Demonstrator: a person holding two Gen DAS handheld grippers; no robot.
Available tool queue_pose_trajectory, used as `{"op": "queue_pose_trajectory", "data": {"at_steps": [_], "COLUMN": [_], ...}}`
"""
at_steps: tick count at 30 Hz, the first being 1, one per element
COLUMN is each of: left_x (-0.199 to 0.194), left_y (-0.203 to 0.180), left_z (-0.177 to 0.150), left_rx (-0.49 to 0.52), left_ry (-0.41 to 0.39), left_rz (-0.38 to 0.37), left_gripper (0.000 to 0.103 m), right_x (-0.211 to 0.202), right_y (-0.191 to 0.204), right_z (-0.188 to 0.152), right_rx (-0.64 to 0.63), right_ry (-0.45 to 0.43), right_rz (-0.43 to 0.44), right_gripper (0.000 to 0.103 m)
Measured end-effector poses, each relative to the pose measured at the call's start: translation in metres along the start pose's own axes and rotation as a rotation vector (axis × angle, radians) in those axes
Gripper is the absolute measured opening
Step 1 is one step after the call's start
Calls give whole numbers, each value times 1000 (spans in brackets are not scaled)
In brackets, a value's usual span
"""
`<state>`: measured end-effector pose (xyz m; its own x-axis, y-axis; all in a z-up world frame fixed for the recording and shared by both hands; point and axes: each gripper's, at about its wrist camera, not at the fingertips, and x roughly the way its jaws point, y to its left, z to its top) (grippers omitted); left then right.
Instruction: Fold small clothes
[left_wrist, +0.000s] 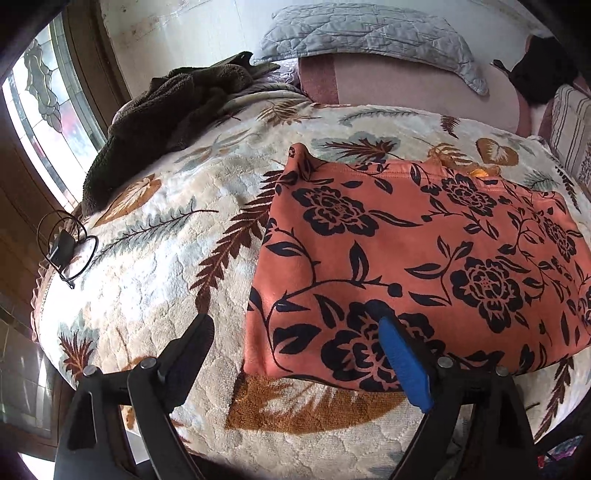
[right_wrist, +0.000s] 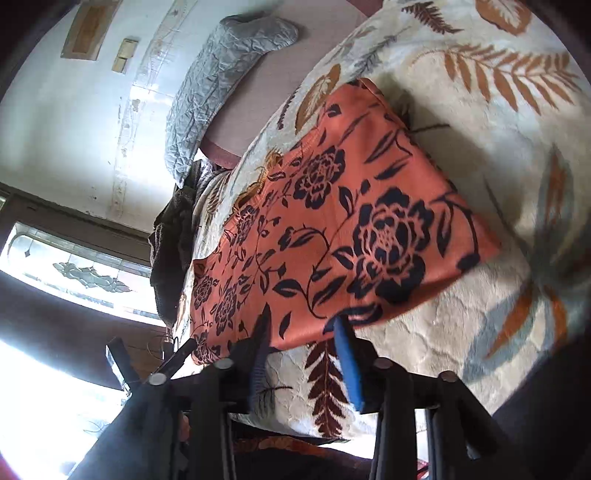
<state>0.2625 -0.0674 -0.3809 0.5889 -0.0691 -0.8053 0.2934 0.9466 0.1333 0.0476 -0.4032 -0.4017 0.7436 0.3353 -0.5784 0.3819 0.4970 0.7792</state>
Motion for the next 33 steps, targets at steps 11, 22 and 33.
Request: {"op": "queue_pose_trajectory", "data": {"at_steps": [11,22,33], "left_x": [22,26,25], "left_y": [5,7,7], "left_z": [1,5,4], "left_rx": [-74,-92,-93], "left_ry": [40,17,7], "left_rz": [-66,-60,-47], "left_gripper": [91,91,91], "right_x": [7,25,25], "right_y": [-14,-20,-23], "right_z": [4,6,11], "right_rx": [92,121,138], "right_ry": [-50,-29,-72], "right_rz": [-81,-73,-82], "right_gripper": [63,54,54]}}
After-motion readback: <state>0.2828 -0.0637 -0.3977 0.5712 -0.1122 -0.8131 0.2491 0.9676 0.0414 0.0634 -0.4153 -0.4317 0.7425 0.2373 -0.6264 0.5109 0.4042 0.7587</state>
